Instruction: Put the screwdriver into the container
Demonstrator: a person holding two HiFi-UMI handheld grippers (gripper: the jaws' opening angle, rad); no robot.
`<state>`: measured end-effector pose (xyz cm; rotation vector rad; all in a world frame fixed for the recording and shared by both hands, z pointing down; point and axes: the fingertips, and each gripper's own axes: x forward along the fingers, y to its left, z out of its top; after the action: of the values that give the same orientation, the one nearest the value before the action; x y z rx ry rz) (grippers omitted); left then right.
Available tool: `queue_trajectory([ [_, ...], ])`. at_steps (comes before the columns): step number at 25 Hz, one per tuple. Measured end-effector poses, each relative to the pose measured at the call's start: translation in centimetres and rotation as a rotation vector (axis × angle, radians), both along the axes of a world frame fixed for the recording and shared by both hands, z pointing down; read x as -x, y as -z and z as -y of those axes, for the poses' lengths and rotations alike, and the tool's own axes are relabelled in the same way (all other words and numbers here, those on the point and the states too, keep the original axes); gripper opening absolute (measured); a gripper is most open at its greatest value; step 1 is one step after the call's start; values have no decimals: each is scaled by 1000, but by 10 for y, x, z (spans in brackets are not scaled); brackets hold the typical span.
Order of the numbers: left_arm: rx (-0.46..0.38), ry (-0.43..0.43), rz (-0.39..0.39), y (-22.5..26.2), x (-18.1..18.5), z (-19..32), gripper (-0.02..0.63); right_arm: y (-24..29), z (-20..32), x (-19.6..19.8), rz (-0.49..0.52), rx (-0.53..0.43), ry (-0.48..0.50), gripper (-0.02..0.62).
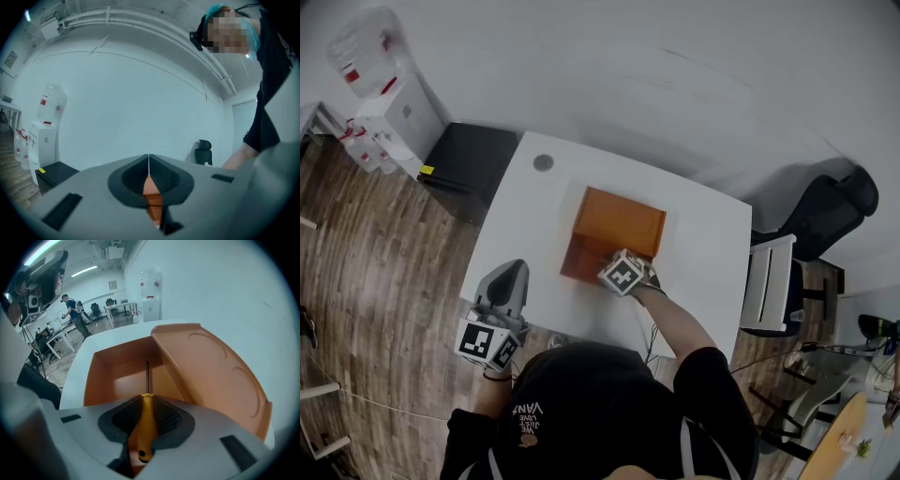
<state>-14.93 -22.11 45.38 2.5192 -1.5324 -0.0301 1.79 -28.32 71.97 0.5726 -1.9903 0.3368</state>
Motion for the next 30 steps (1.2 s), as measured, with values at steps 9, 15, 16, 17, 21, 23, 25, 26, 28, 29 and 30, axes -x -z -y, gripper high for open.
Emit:
queue_trajectory([
  [9,-3,-16,5,-1,-2,0,15,-2,-1,1,13,-8,-15,130],
  [15,0,-23,11,-3,-1,0,15,2,-2,-4,45,-6,-60,153],
  [16,-3,-28,10,-3,-2,0,14,4,-2,-5,48,-12,-65,153],
  [17,-5,-32,8,-3,-3,0,15,5,-1,-6,52,-18,-68,153],
  [21,-1,-44,1,-3,-8,3,15,13,-2,-9,74,-36,-79,153],
  [23,-2,-49,0,-3,-9,3,14,18,-1,-9,91,-50,-84,153],
  [25,-6,-55,0,-3,-10,3,14,24,-2,-9,106,-61,-96,152],
  [26,-7,-58,0,-3,-10,3,15,28,-2,-9,117,-69,-105,151],
  [28,-11,-64,0,-3,-10,4,14,35,-1,-10,137,-87,-122,148],
  [29,-9,-65,0,-3,-10,4,15,36,-1,-10,146,-95,-127,142],
  [30,-4,-64,-3,-2,-11,4,15,38,0,-11,154,-103,-130,137],
])
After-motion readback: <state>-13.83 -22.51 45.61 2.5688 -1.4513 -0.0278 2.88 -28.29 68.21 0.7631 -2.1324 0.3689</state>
